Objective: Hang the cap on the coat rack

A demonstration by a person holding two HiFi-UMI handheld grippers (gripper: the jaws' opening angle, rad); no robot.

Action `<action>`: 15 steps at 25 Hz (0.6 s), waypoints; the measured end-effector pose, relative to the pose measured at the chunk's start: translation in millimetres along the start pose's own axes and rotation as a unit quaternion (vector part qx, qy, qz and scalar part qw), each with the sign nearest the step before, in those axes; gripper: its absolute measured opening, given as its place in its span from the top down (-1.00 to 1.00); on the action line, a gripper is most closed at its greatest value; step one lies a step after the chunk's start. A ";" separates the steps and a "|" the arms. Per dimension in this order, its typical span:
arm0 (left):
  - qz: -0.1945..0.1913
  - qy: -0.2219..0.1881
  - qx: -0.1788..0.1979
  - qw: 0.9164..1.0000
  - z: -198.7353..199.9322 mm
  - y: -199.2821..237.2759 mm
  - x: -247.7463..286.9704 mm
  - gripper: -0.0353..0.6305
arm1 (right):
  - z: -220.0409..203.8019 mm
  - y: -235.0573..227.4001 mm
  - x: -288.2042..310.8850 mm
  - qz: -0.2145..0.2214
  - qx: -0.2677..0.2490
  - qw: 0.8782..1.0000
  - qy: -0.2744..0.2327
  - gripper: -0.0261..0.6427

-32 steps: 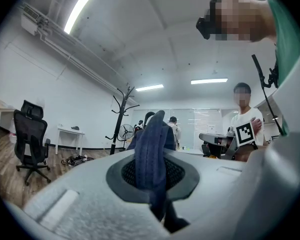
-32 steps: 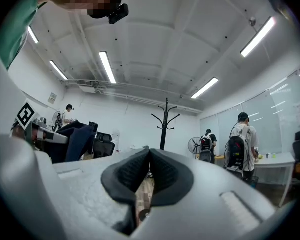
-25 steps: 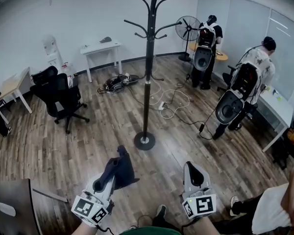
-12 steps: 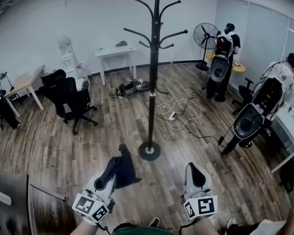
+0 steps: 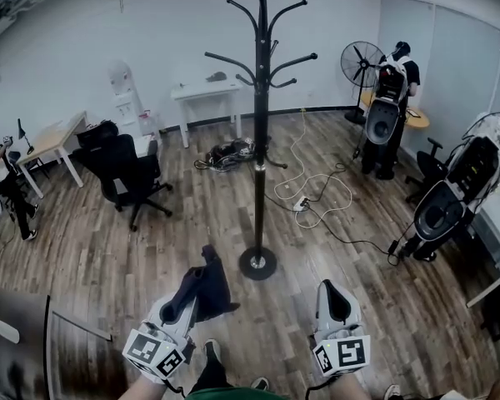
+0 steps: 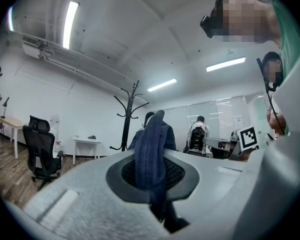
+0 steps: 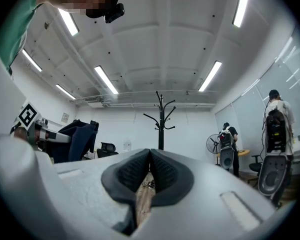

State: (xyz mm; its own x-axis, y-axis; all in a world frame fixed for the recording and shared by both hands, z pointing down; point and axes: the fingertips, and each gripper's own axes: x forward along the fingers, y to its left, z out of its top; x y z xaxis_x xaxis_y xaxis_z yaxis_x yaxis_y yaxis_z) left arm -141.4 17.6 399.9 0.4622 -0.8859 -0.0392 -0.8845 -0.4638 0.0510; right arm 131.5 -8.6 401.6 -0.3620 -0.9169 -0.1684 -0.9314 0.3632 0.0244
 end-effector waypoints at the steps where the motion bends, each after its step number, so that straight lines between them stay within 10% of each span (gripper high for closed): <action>1: -0.001 0.001 0.000 1.000 0.2 -1.4 2.3 0.83 | -0.4 -2.2 -0.3 -0.001 0.000 1.000 0.001 0.91; 15: -0.021 -0.039 -0.021 0.999 34.4 20.6 78.0 0.83 | 7.0 -47.5 3.2 -0.057 -0.026 0.998 0.004 0.91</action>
State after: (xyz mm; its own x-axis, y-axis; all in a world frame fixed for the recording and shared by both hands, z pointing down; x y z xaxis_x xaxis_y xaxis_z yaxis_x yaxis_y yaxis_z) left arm -125.8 -60.7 363.6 0.4914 -0.8627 -0.1196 -0.8601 -0.5023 0.0892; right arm 174.9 -27.6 393.1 -0.2538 -0.9531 -0.1650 -0.9672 0.2478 0.0567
